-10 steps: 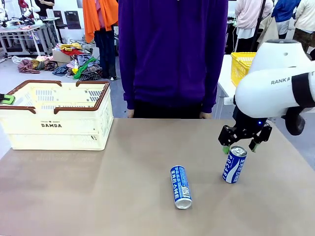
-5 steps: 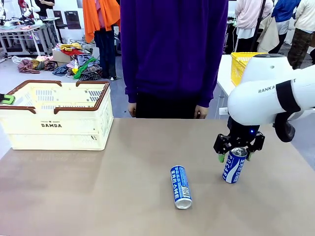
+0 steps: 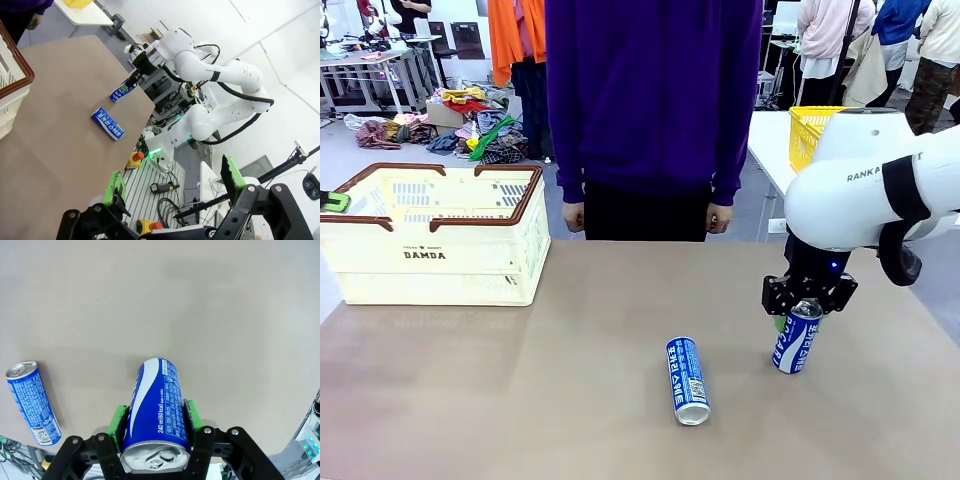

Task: Place the drinks into the Shopping basket.
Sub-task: Pick up one drink and place it into the Shopping basket.

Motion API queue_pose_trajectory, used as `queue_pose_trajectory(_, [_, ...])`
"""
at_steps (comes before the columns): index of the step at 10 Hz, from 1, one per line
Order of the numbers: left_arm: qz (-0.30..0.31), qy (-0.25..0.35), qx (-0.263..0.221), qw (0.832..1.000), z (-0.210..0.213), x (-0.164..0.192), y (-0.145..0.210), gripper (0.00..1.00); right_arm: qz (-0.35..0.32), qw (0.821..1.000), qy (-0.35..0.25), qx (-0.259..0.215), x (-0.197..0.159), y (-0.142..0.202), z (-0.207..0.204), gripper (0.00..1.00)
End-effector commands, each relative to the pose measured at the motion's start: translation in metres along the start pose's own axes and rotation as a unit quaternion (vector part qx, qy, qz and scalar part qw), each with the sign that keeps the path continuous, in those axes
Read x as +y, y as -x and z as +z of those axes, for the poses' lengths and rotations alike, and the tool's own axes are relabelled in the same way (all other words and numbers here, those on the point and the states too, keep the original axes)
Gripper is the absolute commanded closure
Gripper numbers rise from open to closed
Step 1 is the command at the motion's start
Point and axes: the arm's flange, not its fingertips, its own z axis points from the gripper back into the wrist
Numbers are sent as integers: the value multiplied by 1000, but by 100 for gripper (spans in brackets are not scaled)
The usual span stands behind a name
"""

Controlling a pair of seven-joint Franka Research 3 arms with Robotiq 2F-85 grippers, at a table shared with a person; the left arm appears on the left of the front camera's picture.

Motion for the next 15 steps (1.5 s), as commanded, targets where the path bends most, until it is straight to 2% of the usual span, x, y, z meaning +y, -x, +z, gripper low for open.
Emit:
queue_pose_trajectory(1, [-2, 9, -9, 1000, -1, -3, -1, 0, -16, 1000, -8, 13, 7, -2, 3, 100])
queue_pose_trajectory(5, [-2, 9, -9, 1000, -1, -3, -1, 0, -18, 1000, -8, 7, 4, -3, 16, 100])
queue_pose_trajectory(6, [-2, 9, -9, 1000, -1, -3, -1, 0, -21, 1000, -13, -5, 4, -5, 35, 100])
queue_pose_trajectory(8, [-2, 9, -9, 1000, -1, -3, -1, 0, -21, 999, -48, 16, 24, -20, 80, 100])
queue_pose_trajectory(10, [-2, 9, -9, 1000, -1, -3, -1, 0, 44, 997, -58, -28, 88, -38, 123, 100])
queue_pose_trajectory(11, [-2, 9, -9, 1000, -1, -3, -1, 0, 84, 994, -52, -39, 130, -47, 126, 100])
queue_pose_trajectory(13, [-2, 9, -9, 1000, -1, -3, -1, 0, 164, 984, -38, -54, 222, -66, 109, 100])
queue_pose_trajectory(15, [-2, 9, -9, 1000, -1, -3, -1, 0, 221, 973, -27, -61, 287, -72, 84, 100])
